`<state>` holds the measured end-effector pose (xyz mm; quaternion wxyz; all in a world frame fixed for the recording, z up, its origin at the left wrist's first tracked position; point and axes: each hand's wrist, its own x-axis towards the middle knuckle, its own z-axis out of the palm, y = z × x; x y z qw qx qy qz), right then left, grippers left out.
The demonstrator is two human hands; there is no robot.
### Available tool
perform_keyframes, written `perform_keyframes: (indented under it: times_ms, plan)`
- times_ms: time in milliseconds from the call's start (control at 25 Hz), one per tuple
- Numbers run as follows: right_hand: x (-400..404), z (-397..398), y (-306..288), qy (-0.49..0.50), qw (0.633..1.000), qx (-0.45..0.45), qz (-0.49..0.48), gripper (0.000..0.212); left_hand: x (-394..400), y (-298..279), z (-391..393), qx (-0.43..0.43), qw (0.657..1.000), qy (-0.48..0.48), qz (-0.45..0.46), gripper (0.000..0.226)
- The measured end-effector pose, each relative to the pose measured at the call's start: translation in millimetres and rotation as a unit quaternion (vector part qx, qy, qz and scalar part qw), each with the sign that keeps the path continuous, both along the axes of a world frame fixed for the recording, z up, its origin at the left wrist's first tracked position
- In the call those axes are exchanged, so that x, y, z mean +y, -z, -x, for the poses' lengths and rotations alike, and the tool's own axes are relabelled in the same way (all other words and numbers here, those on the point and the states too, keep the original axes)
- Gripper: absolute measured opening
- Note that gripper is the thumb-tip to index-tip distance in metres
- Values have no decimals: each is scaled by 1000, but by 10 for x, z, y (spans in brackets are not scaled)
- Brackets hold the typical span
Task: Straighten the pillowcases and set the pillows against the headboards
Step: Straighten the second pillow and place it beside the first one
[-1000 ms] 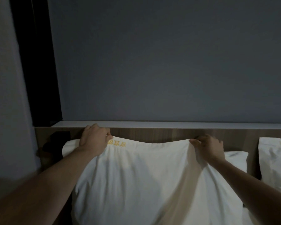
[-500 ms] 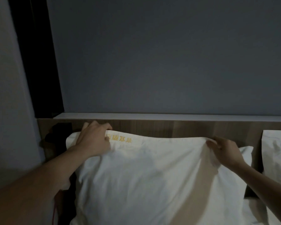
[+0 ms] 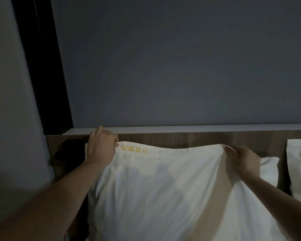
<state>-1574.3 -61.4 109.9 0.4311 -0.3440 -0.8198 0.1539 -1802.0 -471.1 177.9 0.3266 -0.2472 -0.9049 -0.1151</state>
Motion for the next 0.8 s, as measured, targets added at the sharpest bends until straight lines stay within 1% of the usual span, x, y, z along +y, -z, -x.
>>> perform_keyframes:
  times_ms: [80,160,280,360,480,560,640,720,800]
  plan:
    - [4,7,7,0,1000,-7,4,43,81,154,-50,-34,999,5,-18,10]
    - [10,-10,21,-11,1000,-18,-10,36,154,265,-78,-69,995,-3,-65,11]
    - [-4,-61,-24,-36,999,-24,-14,31,178,352,-49,-86,987,15,-136,7]
    - [-12,-90,-51,-42,999,-25,5,29,131,346,-11,-87,984,23,-155,6]
    - [-8,-147,-93,-55,998,-15,24,27,59,287,27,-68,988,8,-137,5]
    - [-10,-190,-134,-65,997,4,44,24,89,229,-33,-77,990,-11,-118,10]
    - [1,-222,-154,-70,996,20,54,21,174,166,-137,-93,990,-7,-102,16]
    - [19,-237,-151,-73,996,20,46,21,298,129,-265,-106,990,23,-92,22]
    - [33,-261,-153,-77,996,20,43,18,476,138,-429,-129,986,82,-69,25]
